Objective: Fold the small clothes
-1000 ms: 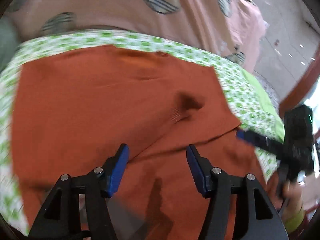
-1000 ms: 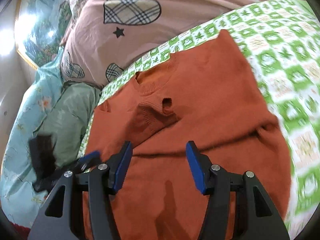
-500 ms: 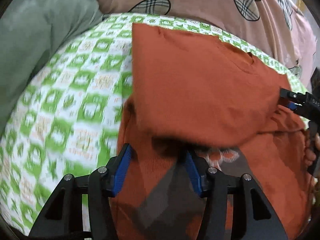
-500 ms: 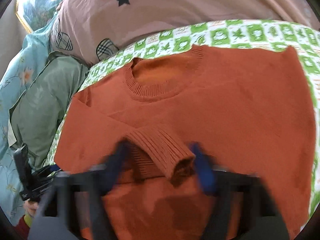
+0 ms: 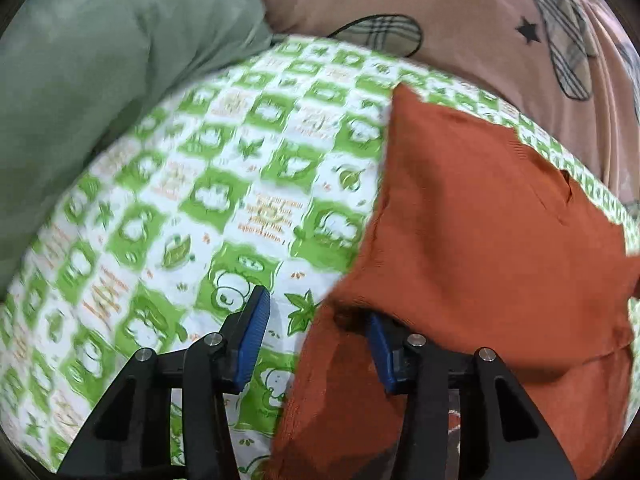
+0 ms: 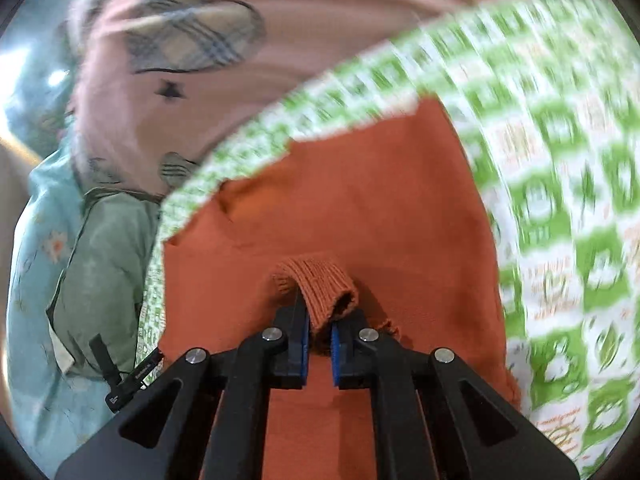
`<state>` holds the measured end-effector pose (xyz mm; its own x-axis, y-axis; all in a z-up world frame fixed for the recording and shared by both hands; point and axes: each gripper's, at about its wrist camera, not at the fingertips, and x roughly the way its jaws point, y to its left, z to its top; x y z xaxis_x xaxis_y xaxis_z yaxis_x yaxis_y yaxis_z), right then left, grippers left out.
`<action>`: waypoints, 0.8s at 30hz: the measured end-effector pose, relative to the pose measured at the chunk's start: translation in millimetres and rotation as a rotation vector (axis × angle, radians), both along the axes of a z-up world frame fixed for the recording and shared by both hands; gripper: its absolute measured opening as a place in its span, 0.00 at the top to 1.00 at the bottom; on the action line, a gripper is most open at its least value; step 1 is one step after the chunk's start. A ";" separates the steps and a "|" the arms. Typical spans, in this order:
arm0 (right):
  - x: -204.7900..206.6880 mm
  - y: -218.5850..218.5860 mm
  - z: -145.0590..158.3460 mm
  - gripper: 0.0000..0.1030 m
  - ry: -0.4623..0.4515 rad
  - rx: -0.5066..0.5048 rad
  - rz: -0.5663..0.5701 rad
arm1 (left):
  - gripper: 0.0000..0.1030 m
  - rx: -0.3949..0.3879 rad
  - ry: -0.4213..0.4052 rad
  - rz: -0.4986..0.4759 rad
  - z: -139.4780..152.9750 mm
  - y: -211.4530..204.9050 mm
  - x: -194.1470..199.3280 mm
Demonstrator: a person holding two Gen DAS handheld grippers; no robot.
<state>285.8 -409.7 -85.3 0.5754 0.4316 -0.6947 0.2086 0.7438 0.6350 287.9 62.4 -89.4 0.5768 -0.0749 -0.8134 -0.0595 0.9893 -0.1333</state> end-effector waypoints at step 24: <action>-39.7 -14.1 8.8 0.80 0.099 -0.301 -0.136 | 0.53 -0.046 0.008 0.041 -4.2 10.9 3.0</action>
<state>246.1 -423.8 -76.5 0.5370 0.1227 -0.8346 0.3687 0.8558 0.3629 290.9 73.2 -93.6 0.5734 -0.0885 -0.8145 -0.1015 0.9788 -0.1779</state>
